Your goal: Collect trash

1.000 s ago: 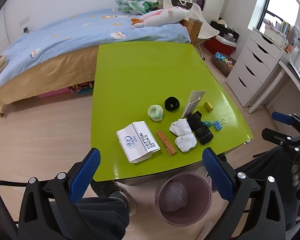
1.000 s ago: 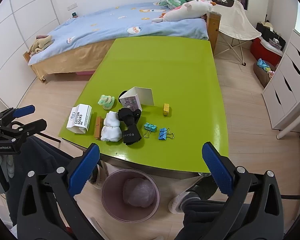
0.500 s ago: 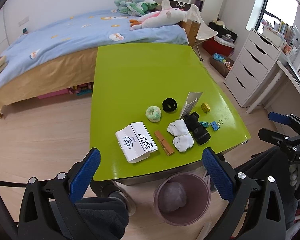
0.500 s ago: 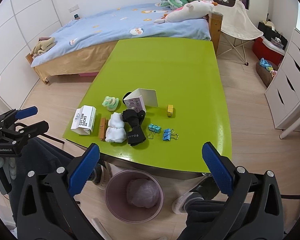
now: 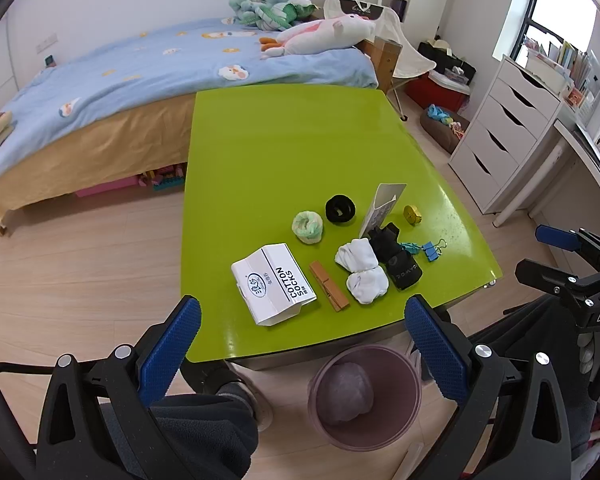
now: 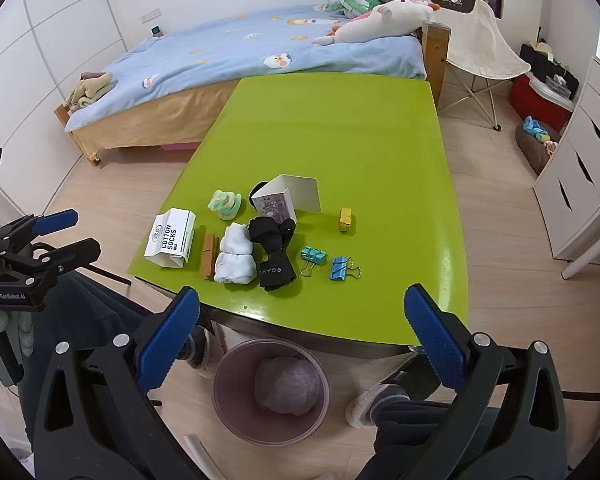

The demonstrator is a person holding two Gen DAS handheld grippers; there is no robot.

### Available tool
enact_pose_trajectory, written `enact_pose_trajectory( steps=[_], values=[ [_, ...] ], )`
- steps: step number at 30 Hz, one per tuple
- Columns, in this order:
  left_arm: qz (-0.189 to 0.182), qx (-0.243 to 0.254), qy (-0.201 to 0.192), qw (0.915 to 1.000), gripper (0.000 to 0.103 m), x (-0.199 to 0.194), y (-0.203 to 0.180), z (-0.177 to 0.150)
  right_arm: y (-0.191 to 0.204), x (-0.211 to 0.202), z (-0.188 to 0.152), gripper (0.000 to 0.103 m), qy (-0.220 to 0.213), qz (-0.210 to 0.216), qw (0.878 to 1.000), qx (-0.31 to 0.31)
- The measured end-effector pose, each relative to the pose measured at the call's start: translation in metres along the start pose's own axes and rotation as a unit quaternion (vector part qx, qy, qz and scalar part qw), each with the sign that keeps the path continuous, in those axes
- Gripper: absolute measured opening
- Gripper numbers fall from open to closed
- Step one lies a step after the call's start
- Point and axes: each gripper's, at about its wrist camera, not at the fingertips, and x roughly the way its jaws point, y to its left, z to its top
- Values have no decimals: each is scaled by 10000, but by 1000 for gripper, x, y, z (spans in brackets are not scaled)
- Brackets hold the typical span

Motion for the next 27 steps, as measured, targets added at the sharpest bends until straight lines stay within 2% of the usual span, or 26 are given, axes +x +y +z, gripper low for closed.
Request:
enact_pose_trajectory(
  steps=[27],
  values=[
    [-14, -58, 78, 10000, 98, 7, 4, 0, 2, 4, -3, 100, 56, 37, 10000, 11]
  ],
)
